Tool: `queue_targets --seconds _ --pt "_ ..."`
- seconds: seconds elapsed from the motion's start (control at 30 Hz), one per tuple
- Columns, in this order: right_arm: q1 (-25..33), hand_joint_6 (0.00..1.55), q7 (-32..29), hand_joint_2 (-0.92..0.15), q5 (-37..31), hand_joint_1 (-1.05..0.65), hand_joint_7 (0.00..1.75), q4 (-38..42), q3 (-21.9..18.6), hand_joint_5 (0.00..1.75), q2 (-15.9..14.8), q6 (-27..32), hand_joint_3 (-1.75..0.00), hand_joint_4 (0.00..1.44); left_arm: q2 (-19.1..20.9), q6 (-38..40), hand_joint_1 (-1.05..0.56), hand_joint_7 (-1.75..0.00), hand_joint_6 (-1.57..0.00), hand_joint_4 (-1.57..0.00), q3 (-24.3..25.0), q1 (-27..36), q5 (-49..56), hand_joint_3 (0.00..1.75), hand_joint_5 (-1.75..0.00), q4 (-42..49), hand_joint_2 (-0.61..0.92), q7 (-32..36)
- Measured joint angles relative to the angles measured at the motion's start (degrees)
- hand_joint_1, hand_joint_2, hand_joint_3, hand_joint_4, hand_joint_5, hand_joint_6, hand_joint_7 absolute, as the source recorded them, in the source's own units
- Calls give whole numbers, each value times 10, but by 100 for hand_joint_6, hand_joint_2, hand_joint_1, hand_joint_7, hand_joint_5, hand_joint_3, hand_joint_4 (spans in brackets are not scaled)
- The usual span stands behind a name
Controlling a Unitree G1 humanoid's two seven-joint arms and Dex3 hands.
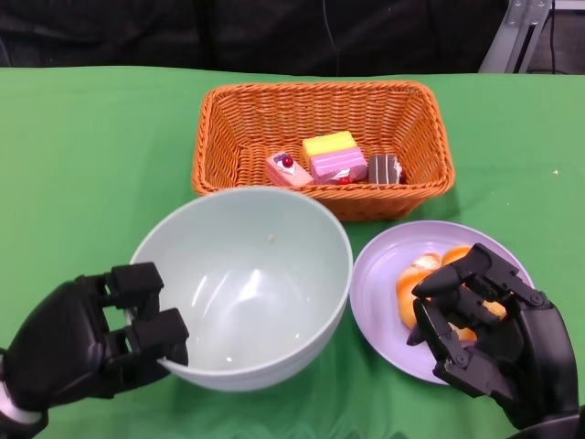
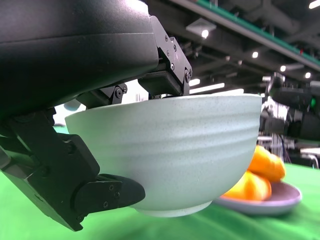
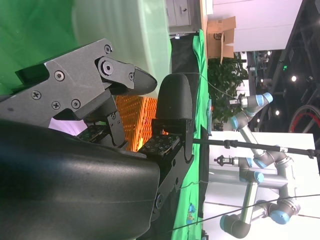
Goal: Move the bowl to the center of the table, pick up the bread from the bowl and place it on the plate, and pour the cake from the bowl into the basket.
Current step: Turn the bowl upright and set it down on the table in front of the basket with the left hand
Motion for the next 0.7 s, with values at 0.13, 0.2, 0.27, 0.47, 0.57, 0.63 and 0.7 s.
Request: queue_targets --seconds 0.13,0.2,0.27,0.47,0.57,0.63,0.7 --pt "0 63 2 -68 2 -14 130 0 0 166 0 0 -77 70 -6 10 -5 -159 -73 -74 -20 0 0 47 -175 35 69 0" --pt "0 63 2 -66 2 -14 130 0 0 166 0 0 -81 70 -10 13 -4 -160 -72 -74 -30 0 0 39 -175 48 73 0" --pt "0 63 2 -65 2 -14 130 0 0 166 0 0 -83 70 -13 13 -4 -160 -72 -74 -34 0 0 37 -175 56 74 0" --pt "1 63 2 -64 2 -14 130 -1 1 166 0 0 -84 70 -16 15 -2 -167 -66 -72 -43 -4 -1 32 -175 62 72 0" --pt "2 64 1 -65 1 -15 129 -5 3 165 1 0 -81 70 -30 21 -2 -174 -58 -69 -56 -17 -1 27 -175 88 73 0" --pt "3 64 0 -66 0 -15 129 -9 5 165 2 0 -79 69 -40 24 1 -174 -56 -69 -60 -26 -3 24 -175 102 75 -4" --pt "3 64 -1 -67 0 -14 129 -10 7 165 3 0 -79 69 -47 30 2 -175 -56 -69 -64 -34 -6 24 -175 113 76 -15"
